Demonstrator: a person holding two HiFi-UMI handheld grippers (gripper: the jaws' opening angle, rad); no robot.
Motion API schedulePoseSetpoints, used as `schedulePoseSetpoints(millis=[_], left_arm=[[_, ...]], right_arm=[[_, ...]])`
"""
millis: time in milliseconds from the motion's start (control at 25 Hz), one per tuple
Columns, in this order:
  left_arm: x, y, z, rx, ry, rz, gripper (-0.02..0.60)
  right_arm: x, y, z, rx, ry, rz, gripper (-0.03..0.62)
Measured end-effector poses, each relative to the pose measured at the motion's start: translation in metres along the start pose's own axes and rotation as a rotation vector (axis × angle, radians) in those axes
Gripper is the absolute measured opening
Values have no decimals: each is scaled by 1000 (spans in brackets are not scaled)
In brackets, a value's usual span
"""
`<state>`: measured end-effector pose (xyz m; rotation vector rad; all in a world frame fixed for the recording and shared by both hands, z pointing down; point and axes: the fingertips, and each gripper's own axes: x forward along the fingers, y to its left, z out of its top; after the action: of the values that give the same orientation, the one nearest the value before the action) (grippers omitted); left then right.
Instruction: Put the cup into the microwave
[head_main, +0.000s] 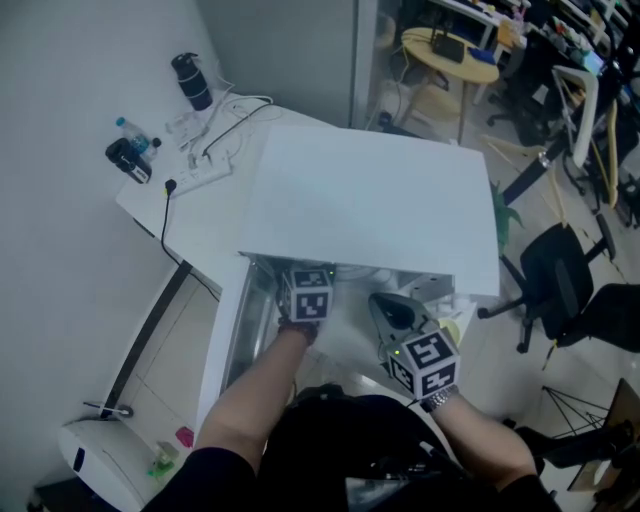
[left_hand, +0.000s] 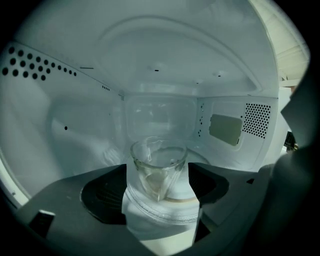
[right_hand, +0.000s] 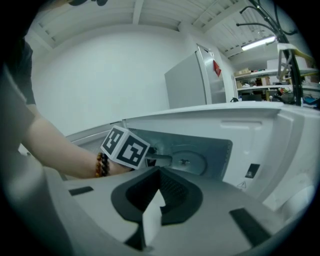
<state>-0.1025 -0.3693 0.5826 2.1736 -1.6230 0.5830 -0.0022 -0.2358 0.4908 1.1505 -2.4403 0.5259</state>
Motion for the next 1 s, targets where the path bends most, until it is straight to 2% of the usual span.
schedulePoseSetpoints(millis=[400,720,1000], left_arm=[[-26,-7,-10,-43,-1,11,380],[-51,-21,-30,-97,37,21,380],[-63,-33,-50,-126,92,-4,380]], right_arm=[[-16,11,-9,-6,-7,3,15],[-40,18,-26,0,2,0,15],[-46,17,-37,19,-1,-24,17]])
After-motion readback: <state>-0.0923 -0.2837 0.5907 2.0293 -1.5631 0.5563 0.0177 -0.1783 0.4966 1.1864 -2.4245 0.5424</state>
